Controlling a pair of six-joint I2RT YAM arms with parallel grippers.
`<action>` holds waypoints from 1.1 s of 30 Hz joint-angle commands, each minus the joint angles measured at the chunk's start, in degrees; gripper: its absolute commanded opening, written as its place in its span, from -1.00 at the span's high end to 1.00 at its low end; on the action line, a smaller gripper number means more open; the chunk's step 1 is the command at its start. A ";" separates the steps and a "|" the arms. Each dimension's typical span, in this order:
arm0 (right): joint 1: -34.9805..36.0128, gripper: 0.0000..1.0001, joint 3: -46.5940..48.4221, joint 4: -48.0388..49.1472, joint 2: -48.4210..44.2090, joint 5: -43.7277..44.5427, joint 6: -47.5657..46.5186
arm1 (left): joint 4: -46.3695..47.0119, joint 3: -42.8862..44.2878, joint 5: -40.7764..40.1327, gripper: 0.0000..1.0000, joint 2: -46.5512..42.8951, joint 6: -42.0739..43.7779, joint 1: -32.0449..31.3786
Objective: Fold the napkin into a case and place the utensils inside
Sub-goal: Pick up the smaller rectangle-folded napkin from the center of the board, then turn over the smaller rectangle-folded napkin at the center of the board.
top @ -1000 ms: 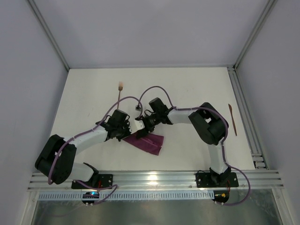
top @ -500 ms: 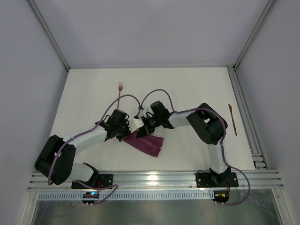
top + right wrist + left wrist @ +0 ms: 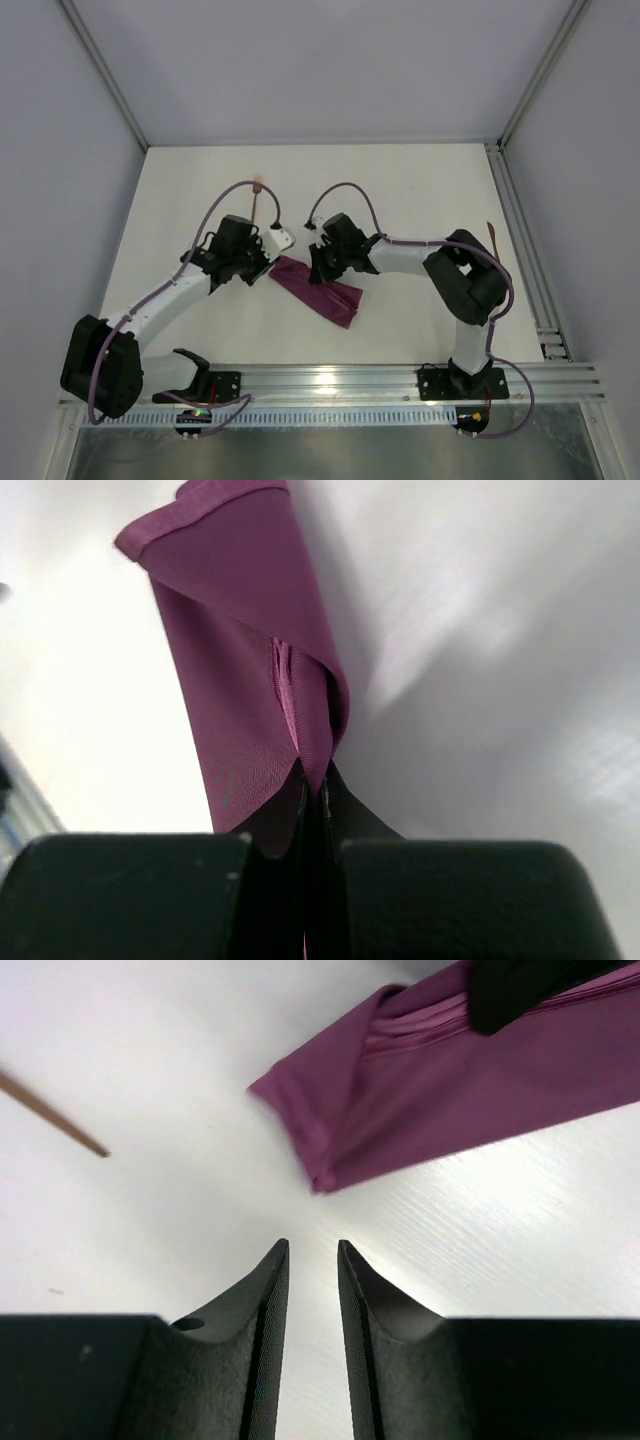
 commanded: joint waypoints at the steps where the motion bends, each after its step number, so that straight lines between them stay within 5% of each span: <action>1: -0.42 0.94 -1.31 -8.14 -5.90 16.99 -4.75 | -4.21 5.16 3.58 0.43 -2.73 -2.81 3.48; 11: -0.25 0.94 -0.26 -17.88 -15.41 48.00 -11.78 | -5.28 7.81 -2.65 0.47 -4.05 -6.59 10.52; 17: 7.91 0.94 1.58 -20.18 -7.36 66.48 -15.83 | -3.34 7.64 -5.12 0.52 -4.05 -7.38 11.40; 25: 22.59 0.94 13.69 -27.46 15.34 70.55 -7.94 | -3.78 7.55 -5.73 0.53 -4.66 -7.21 12.19; 33: 28.32 0.94 16.78 -29.66 15.44 73.17 -3.35 | -3.69 7.99 -6.61 0.54 -5.10 -7.29 12.54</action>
